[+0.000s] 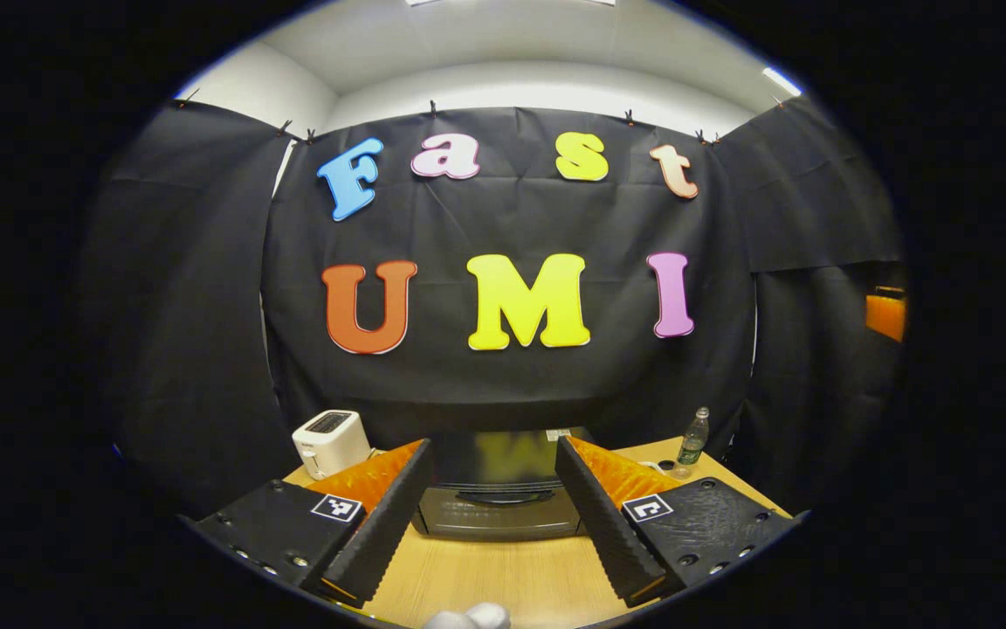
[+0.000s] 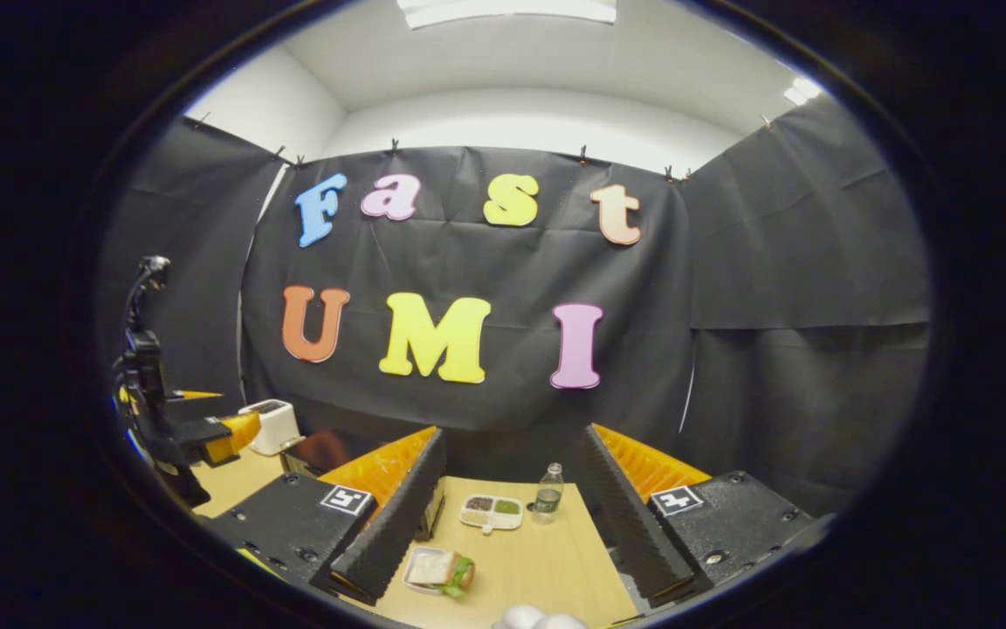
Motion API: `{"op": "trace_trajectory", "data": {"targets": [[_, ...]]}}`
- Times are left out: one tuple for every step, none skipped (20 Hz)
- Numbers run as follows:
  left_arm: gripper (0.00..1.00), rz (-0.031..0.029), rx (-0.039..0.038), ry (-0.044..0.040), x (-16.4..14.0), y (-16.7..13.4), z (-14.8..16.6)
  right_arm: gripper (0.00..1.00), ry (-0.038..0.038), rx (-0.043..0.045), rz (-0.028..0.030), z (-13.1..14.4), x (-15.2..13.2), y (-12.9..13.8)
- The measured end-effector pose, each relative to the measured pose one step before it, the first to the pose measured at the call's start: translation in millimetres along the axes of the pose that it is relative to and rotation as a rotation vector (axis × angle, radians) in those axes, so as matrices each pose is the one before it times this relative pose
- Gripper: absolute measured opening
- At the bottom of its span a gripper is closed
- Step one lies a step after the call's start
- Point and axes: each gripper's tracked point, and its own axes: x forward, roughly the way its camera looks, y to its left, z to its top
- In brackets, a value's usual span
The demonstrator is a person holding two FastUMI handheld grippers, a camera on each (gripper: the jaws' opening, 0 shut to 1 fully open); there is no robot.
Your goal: Open the electric oven with the left hand, put the food in, and close the electric oven.
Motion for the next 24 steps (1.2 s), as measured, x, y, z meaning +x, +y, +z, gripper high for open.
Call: {"op": "trace_trajectory", "data": {"targets": [[0.93, -0.00453, -0.00247, 0.01650, 12.06, -3.25, -10.96, 0.95, 0.00267, -0.00089, -0.00405, -0.08, 2.29, -4.73], [0.93, -0.00043, 0.00042, 0.01603, 12.83, -2.69, -12.50, 0.95, 0.00322, -0.00087, -0.00580, -1.75, -0.89, -5.59], [0.93, -0.00062, 0.00152, 0.01842, 13.57, -2.81, -12.48, 0.94, 0.00174, -0.00456, -0.00648, -1.08, 0.81, -5.16], [0.93, -0.00120, 0.00329, 0.02279, 11.22, -2.61, -12.12, 0.95, 0.00478, -0.00959, -0.01035, -3.20, 1.64, -6.12], [0.93, -0.00475, 0.00525, 0.01424, 12.29, -2.88, -8.98, 0.94, 0.00727, -0.01098, -0.00889, -2.70, -0.09, -5.92], [0.93, -0.00364, -0.00254, 0.01775, 11.28, -2.64, -10.59, 0.94, 0.01047, -0.00924, -0.01034, -4.13, -0.77, -4.77], [0.83, -0.01121, -0.00066, 0.01035, 11.34, -3.59, -7.68, 0.95, 0.01074, -0.00491, -0.00862, -3.27, 0.11, -4.67], [0.83, 0.00509, 0.00442, 0.01735, 12.61, -0.66, -9.18, 0.94, 0.01161, -0.00157, -0.01008, -3.36, 1.92, -4.20], [0.93, 0.00692, 0.00115, 0.02858, 10.92, 1.97, -10.91, 0.95, 0.01050, 0.00051, -0.00338, -3.19, 0.96, -2.70], [0.95, 0.00505, -0.00052, 0.02443, 12.12, 1.28, -7.99, 0.95, 0.01347, -0.00052, -0.00948, -3.65, 2.06, -2.87], [0.95, 0.00465, -0.00307, 0.01626, 8.73, 0.19, -6.50, 0.95, 0.00877, -0.00010, -0.00606, -2.31, 0.71, -2.95], [0.95, 0.01178, 0.00824, 0.01059, 8.41, 0.49, -4.68, 0.95, 0.00660, 0.00113, -0.00786, -3.58, 1.75, -3.19], [0.95, 0.00956, 0.00821, 0.01244, 6.36, 3.10, -4.35, 0.95, 0.00950, 0.00118, -0.00524, -2.42, 2.02, -2.79], [0.95, 0.00189, 0.00155, 0.01537, 6.46, 1.22, -4.94, 0.95, 0.01030, -0.00146, -0.00253, -4.06, 1.31, -1.09], [0.95, -0.00012, 0.00399, 0.01638, 6.23, 0.42, -6.09, 0.95, 0.00842, 0.00036, -0.00029, -1.56, 1.34, -0.67], [0.95, -0.00649, 0.00723, 0.01093, 4.81, -0.80, -4.35, 0.95, 0.00680, 0.00127, 0.00263, -2.57, 0.80, -0.86], [0.95, -0.00845, 0.00047, 0.03166, 2.35, -2.80, -9.32, 0.95, 0.00532, 0.00290, -0.00124, -2.09, 0.90, -0.52], [0.96, -0.00631, -0.00844, 0.00808, 1.62, -1.83, -5.74, 0.95, 0.00107, 0.00872, 0.00085, -0.77, 0.85, -1.18], [0.91, -0.00094, 0.00072, -0.02635, -0.24, 0.72, 8.07, 0.95, 0.00182, 0.00822, 0.00281, -0.26, 0.78, 1.33], [0.90, 0.00043, -0.00574, 0.02615, 0.44, 0.35, -3.87, 0.95, 0.00368, 0.00424, 0.00075, -2.69, 0.47, 1.03], [0.98, 0.00138, -0.00180, -0.00759, -1.00, 1.40, 2.98, 0.95, 0.00073, 0.00364, 0.00343, -0.51, -0.37, 0.97], [0.98, 0.00294, -0.00128, 0.00955, -0.01, -0.32, -2.55, 0.95, 0.00115, 0.00219, 0.00251, -1.23, -0.26, 0.67], [0.98, 0.00078, 0.00051, 0.00443, -3.38, -0.05, -2.23, 0.95, 0.00129, -0.00046, 0.00057, -0.28, -0.22, 0.62], [0.99, -0.00202, -0.00060, 0.00022, -2.07, -0.43, 0.27, 0.95, -0.00060, -0.00097, -0.00039, -0.42, -0.23, -0.05]]}}
